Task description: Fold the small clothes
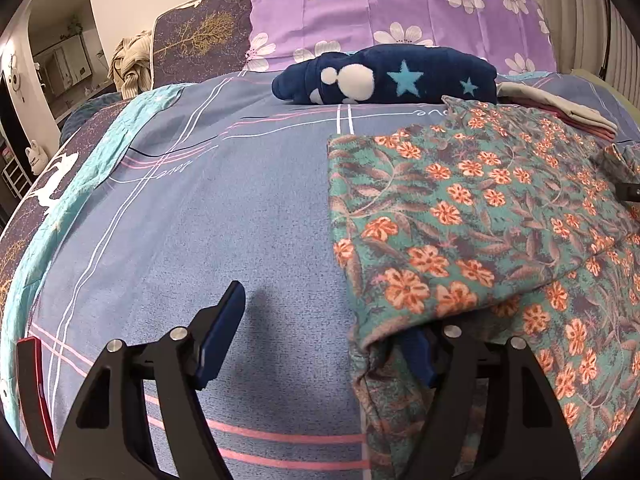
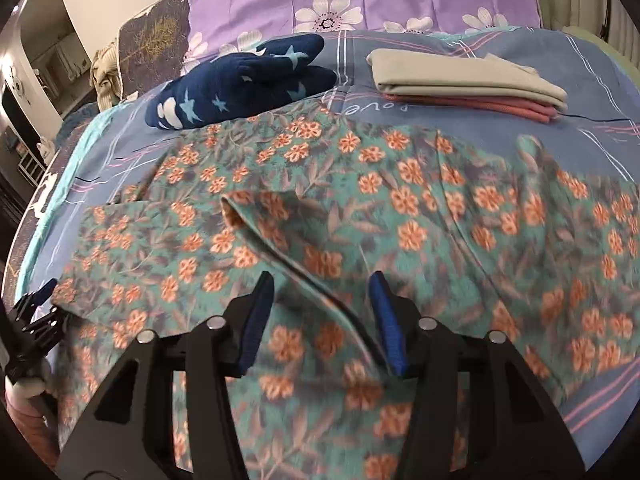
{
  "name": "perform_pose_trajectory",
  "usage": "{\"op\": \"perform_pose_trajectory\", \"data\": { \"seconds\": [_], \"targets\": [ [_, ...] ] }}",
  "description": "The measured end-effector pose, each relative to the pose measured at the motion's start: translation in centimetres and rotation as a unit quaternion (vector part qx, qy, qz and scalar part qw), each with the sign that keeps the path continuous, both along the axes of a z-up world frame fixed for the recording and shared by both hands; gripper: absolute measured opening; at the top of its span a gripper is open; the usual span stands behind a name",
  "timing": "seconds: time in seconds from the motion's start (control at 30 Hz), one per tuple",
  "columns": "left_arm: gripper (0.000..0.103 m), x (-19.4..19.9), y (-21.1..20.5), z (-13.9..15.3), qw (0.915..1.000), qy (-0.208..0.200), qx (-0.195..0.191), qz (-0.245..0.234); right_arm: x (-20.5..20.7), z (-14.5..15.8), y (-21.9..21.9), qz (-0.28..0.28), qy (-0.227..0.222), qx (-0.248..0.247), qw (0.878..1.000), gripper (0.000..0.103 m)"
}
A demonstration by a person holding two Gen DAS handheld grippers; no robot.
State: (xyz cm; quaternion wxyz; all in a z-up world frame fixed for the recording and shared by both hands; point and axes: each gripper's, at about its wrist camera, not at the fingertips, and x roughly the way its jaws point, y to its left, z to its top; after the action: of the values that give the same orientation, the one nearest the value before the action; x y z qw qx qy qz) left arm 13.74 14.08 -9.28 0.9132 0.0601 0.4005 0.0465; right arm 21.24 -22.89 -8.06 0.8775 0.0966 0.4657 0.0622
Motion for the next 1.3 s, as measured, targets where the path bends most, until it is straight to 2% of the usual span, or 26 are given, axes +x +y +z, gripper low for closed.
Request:
{"op": "perform_pose_trajectory", "data": {
  "seconds": [0.03,0.13,0.2,0.23,0.3,0.33,0.4,0.53,0.57,0.6,0.67,0.73,0.83,0.93,1.0,1.07,1.1,1.13,1.17,1.23,1.3],
  "targets": [
    [0.075,0.0,0.1,0.0,1.0,0.001,-0.003,0.001,0.0,0.2,-0.4,-0.005,-0.002,0.009,1.0,0.003],
    [0.075,0.1,0.6,-0.1,0.9998,0.002,-0.02,0.001,-0.8,1.7,-2.5,-0.028,-0.041,0.059,0.997,0.003],
    [0.076,0.2,0.7,-0.1,0.9997,0.004,-0.025,0.002,-0.9,2.2,-3.8,-0.051,-0.054,0.068,0.995,0.003],
    [0.076,0.2,0.7,-0.2,0.9996,0.004,-0.026,0.001,-0.6,1.9,-4.2,-0.056,-0.043,0.066,0.995,0.004],
    [0.076,0.2,0.6,-0.2,0.9997,0.003,-0.024,0.002,0.0,0.2,-5.0,-0.064,-0.002,0.064,0.996,0.014],
    [0.076,0.2,0.6,-0.2,0.9997,0.002,-0.023,0.002,0.0,-0.6,-5.5,-0.072,0.013,0.073,0.995,0.015],
    [0.076,0.2,0.6,-0.2,0.9997,0.002,-0.024,0.002,-0.5,-0.9,-6.3,-0.075,0.004,0.107,0.991,0.014],
    [0.076,0.0,0.6,0.0,0.9998,-0.001,-0.021,0.001,-0.7,-0.6,-6.2,-0.064,0.0,0.115,0.991,0.015],
    [0.075,-0.2,0.5,0.3,0.9997,-0.005,-0.024,-0.002,-0.7,-0.5,-6.2,-0.061,0.002,0.115,0.992,0.019],
    [0.075,-0.3,0.6,0.4,0.9995,-0.006,-0.031,-0.006,-0.6,-0.4,-6.0,-0.053,0.005,0.119,0.992,0.028],
    [0.075,-0.8,0.9,0.6,0.9985,-0.01,-0.052,-0.013,-0.3,-0.7,-5.6,-0.043,0.004,0.124,0.991,0.037],
    [0.075,-0.8,1.2,0.7,0.9983,-0.01,-0.057,-0.008,0.1,-0.8,-5.1,-0.042,0.004,0.109,0.993,0.037],
    [0.075,-1.0,1.6,0.7,0.9971,-0.005,-0.075,-0.009,-0.1,-0.5,-4.5,-0.063,-0.002,0.069,0.996,0.027],
    [0.075,-1.8,2.2,1.1,0.9935,-0.014,-0.109,-0.03,-0.9,0.8,-3.8,-0.102,-0.022,-0.003,0.995,0.029],
    [0.074,-1.7,2.7,1.3,0.9889,-0.017,-0.142,-0.041,-1.2,2.4,-2.9,-0.111,-0.048,-0.033,0.992,0.032],
    [0.07,-1.4,3.3,1.5,0.9814,-0.018,-0.184,-0.052,-0.8,4.0,-1.4,-0.089,-0.068,-0.042,0.993,0.034],
    [0.068,-1.1,3.7,1.7,0.9725,-0.017,-0.223,-0.064,-0.3,5.0,0.4,-0.057,-0.073,-0.041,0.995,0.036],
    [0.068,-1.0,3.9,1.8,0.968,-0.017,-0.24,-0.07,0.2,5.7,2.1,-0.026,-0.075,-0.038,0.996,0.036],
    [0.068,-0.7,4.1,2.1,0.9601,-0.02,-0.266,-0.082,0.6,6.1,3.2,-0.009,-0.075,-0.036,0.996,0.036],
    [0.068,0.1,4.2,2.7,0.954,-0.023,-0.283,-0.098,1.9,7.3,7.6,0.056,-0.072,-0.033,0.995,0.038],
    [0.068,0.9,4.1,2.8,0.9548,-0.019,-0.28,-0.098,2.6,8.1,11.4,0.101,-0.074,-0.043,0.991,0.042]
  ]
}}
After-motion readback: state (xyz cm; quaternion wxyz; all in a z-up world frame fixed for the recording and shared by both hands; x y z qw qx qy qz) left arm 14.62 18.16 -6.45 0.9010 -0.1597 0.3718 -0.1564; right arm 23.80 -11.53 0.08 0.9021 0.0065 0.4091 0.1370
